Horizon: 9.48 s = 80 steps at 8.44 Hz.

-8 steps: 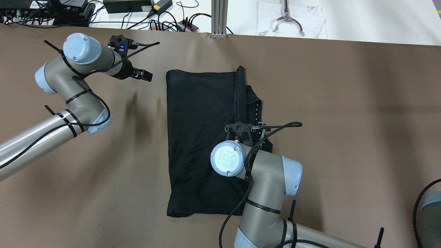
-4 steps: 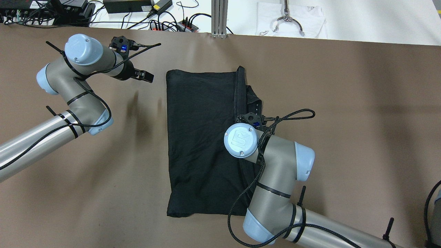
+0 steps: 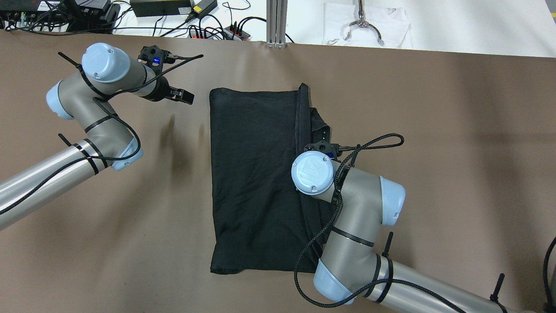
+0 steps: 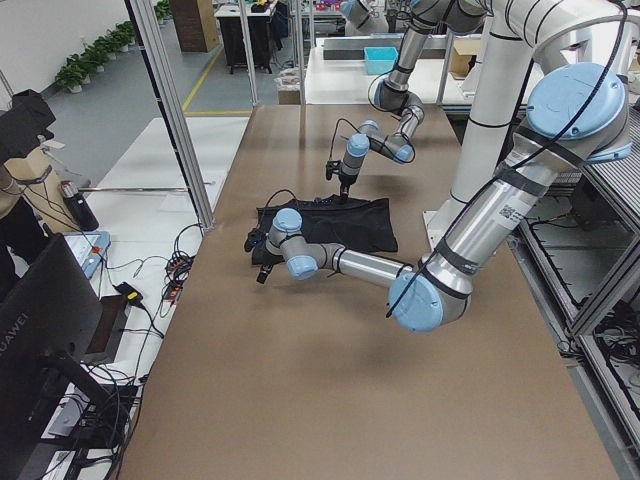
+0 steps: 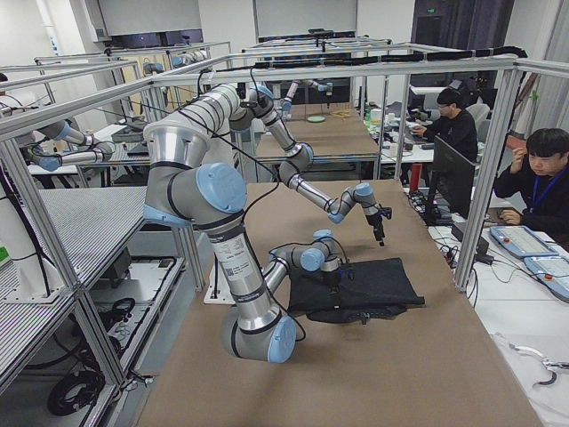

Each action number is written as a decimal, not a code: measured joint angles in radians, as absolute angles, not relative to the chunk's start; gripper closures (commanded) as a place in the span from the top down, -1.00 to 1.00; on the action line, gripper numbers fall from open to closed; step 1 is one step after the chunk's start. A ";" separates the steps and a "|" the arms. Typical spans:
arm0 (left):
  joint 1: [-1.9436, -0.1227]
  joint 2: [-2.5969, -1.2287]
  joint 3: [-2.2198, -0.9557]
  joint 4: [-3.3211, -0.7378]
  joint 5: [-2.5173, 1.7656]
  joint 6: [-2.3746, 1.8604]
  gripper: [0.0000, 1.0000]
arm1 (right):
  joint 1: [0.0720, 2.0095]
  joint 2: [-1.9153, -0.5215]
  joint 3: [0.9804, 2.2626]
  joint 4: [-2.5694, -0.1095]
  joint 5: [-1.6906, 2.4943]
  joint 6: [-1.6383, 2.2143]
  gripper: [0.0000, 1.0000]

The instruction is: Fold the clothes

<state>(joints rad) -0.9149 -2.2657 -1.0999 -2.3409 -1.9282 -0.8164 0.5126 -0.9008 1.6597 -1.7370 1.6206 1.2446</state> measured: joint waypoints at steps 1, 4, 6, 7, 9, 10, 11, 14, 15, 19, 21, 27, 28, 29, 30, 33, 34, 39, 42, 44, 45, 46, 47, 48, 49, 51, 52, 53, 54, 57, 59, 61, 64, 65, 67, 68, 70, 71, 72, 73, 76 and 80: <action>-0.915 -2.266 -1.100 -2.341 -1.928 -0.817 1.00 | 0.511 -0.889 1.667 -1.738 1.626 1.259 0.90; -0.916 -2.267 -1.099 -2.340 -1.928 -0.816 1.00 | 0.477 -0.840 1.612 -1.736 1.629 1.261 0.89; -0.915 -2.269 -1.098 -2.340 -1.928 -0.816 1.00 | 0.466 -0.816 1.555 -1.735 1.631 1.168 0.90; -0.914 -2.270 -1.098 -2.339 -1.928 -0.816 1.00 | 0.466 -0.819 1.545 -1.735 1.632 1.115 0.90; -0.914 -2.271 -1.098 -2.339 -1.928 -0.816 1.00 | 0.479 -0.835 1.538 -1.735 1.633 1.035 0.90; -0.914 -2.271 -1.098 -2.339 -1.928 -0.816 1.00 | 0.489 -0.849 1.540 -1.735 1.635 1.000 0.90; -0.914 -2.271 -1.097 -2.339 -1.928 -0.815 1.00 | 0.505 -0.865 1.543 -1.734 1.640 0.957 0.90; -0.914 -2.270 -1.098 -2.339 -1.928 -0.816 1.00 | 0.581 -0.954 1.624 -1.734 1.709 0.821 0.90; -0.914 -2.270 -1.098 -2.339 -1.928 -0.816 1.00 | 0.602 -0.990 1.667 -1.736 1.728 0.787 0.89; -0.914 -2.270 -1.098 -2.341 -1.928 -0.816 1.00 | 0.616 -1.058 1.732 -1.732 1.739 0.765 0.88; -0.914 -2.270 -1.098 -2.340 -1.928 -0.816 1.00 | 0.600 -1.039 1.791 -1.737 1.748 0.809 0.62; -0.914 -2.270 -1.098 -2.340 -1.928 -0.816 1.00 | 0.495 -1.103 1.816 -1.590 1.745 1.031 -0.52; -0.914 -2.269 -1.099 -2.341 -1.928 -0.816 1.00 | 0.490 -1.113 1.814 -1.578 1.744 1.032 -0.67; -0.915 -2.269 -1.099 -2.341 -1.928 -0.816 1.00 | 0.488 -1.116 1.813 -1.573 1.743 1.032 -0.99; -0.915 -2.269 -1.099 -2.341 -1.928 -0.816 1.00 | 0.487 -1.116 1.813 -1.570 1.742 1.032 -1.00; -0.915 -2.268 -1.099 -2.341 -1.928 -0.816 1.00 | 0.488 -1.120 1.821 -1.571 1.741 1.033 -1.00; -0.915 -2.268 -1.099 -2.341 -1.928 -0.816 1.00 | 0.490 -1.129 1.840 -1.571 1.740 1.037 -1.00; -0.914 -2.269 -1.099 -2.341 -1.928 -0.817 1.00 | 0.383 -1.250 1.992 -1.570 1.638 1.227 -0.78; -0.914 -2.268 -1.099 -2.341 -1.928 -0.817 1.00 | 0.365 -1.255 1.997 -1.569 1.615 1.245 0.70; -0.914 -2.267 -1.100 -2.341 -1.928 -0.818 1.00 | 0.393 -1.235 1.983 -1.566 1.593 1.223 0.76; -0.914 -2.267 -1.100 -2.341 -1.928 -0.818 1.00 | 0.424 -1.203 1.958 -1.565 1.587 1.198 0.76; -0.914 -2.266 -1.100 -2.341 -1.928 -0.818 1.00 | 0.461 -1.152 1.906 -1.566 1.585 1.171 0.76; -0.914 -2.266 -1.100 -2.341 -1.928 -0.818 1.00 | 0.495 -1.088 1.827 -1.566 1.584 1.153 0.76; -0.914 -2.266 -1.100 -2.341 -1.928 -0.820 1.00 | 0.528 -1.020 1.734 -1.566 1.584 1.137 0.76; -0.914 -2.266 -1.100 -2.341 -1.928 -0.822 1.00 | 0.558 -0.966 1.654 -1.565 1.586 1.112 0.76; -0.914 -2.266 -1.101 -2.341 -1.928 -0.824 1.00 | 0.591 -0.913 1.534 -1.550 1.589 1.071 0.76; -0.914 -2.266 -1.101 -2.341 -1.928 -0.825 1.00 | 0.595 -0.905 1.504 -1.545 1.591 1.065 0.76; -0.914 -2.267 -1.101 -2.341 -1.928 -0.825 1.00 | 0.597 -0.901 1.489 -1.543 1.592 1.064 0.76; -0.914 -2.268 -1.101 -2.341 -1.928 -0.825 1.00 | 0.598 -0.897 1.483 -1.542 1.593 1.065 0.74; -0.914 -2.269 -1.101 -2.341 -1.928 -0.824 1.00 | 0.610 -0.901 1.479 -1.542 1.597 1.044 0.70; -0.914 -2.269 -1.100 -2.341 -1.928 -0.824 1.00 | 0.651 -0.942 1.495 -1.538 1.639 0.964 0.70; -0.914 -2.268 -1.102 -2.341 -1.928 -0.824 1.00 | 0.694 -1.035 1.587 -1.536 1.697 0.878 0.75; -0.915 -2.264 -1.125 -2.340 -1.933 -0.829 1.00 | 0.690 -1.105 1.797 -1.538 1.717 0.946 0.83; -0.915 -2.253 -1.153 -2.340 -1.935 -0.850 1.00 | 0.667 -1.106 1.851 -1.535 1.719 1.057 0.88; -0.896 -2.215 -1.233 -2.339 -1.928 -0.941 1.00 | 0.598 -1.107 1.930 -1.503 1.703 1.327 0.88; -0.877 -2.174 -1.305 -2.339 -1.922 -1.022 1.00 | 0.560 -1.110 1.948 -1.463 1.670 1.454 0.85; -0.791 -2.032 -1.515 -2.339 -1.846 -1.223 1.00 | 0.493 -1.111 1.957 -1.408 1.584 1.627 0.84; -0.723 -1.948 -1.632 -2.339 -1.784 -1.322 1.00 | 0.466 -1.110 1.959 -1.396 1.542 1.692 0.84; -0.643 -1.862 -1.748 -2.338 -1.721 -1.429 1.00 | 0.444 -1.108 1.960 -1.390 1.502 1.742 0.86; -0.557 -1.790 -1.842 -2.338 -1.646 -1.525 1.00 | 0.431 -1.107 1.960 -1.387 1.476 1.776 0.87; -0.289 -1.705 -1.948 -2.337 -1.391 -1.732 1.00 | 0.413 -1.107 1.967 -1.385 1.443 1.806 0.88; -0.169 -1.792 -1.893 -2.331 -1.276 -1.810 1.00 | 0.389 -1.114 1.966 -1.385 1.393 1.801 0.88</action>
